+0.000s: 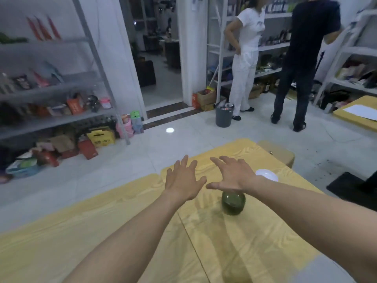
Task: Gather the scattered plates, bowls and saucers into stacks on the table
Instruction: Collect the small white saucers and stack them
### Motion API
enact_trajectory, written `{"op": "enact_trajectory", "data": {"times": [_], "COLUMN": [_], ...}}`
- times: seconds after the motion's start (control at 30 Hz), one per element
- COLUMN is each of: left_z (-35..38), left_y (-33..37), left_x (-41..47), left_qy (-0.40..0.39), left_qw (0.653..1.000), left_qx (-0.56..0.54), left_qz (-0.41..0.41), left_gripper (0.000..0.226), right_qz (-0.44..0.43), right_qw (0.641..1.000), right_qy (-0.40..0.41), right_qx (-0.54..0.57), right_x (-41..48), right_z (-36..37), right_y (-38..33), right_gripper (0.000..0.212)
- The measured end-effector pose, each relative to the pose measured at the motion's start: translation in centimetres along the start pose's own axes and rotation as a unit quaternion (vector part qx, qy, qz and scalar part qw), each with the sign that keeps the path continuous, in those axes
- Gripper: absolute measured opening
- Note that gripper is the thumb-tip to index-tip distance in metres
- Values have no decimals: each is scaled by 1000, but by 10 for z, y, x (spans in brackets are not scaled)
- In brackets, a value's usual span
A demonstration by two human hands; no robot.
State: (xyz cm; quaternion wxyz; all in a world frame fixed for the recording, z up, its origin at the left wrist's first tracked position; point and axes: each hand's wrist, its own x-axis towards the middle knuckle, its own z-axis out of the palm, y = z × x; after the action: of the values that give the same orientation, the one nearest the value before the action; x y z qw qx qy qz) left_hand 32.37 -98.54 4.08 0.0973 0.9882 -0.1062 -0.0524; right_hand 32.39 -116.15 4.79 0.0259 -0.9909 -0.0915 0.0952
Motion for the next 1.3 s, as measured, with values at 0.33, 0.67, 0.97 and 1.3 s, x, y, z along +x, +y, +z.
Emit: {"op": "enact_trajectory", "data": {"times": [0.33,0.67,0.97,1.3], "left_z": [-49,-42,-12,53], "left_y": [-137,-228,-330,-449], "left_x": [-167,-346,-493,-574], "left_qy": [77,85,71,69], "left_qw": [986,942,907,680], "left_qx": [6,5,-64,-474], "left_qz": [-151,-323,-411,-555], "left_gripper": [68,68,70,40], "right_qz": [-152,-300,-354,48], "right_qw": [988,952,931,873], "right_qy": [14,-26,-67,-276], "right_qx": [-34,-45,-63,400], "right_x": [-52,-127,-190,-216], "right_z": [-10,28,84,197], "right_y": [-197,-357,-504,-641], "right_gripper": [100,99,98,64]}}
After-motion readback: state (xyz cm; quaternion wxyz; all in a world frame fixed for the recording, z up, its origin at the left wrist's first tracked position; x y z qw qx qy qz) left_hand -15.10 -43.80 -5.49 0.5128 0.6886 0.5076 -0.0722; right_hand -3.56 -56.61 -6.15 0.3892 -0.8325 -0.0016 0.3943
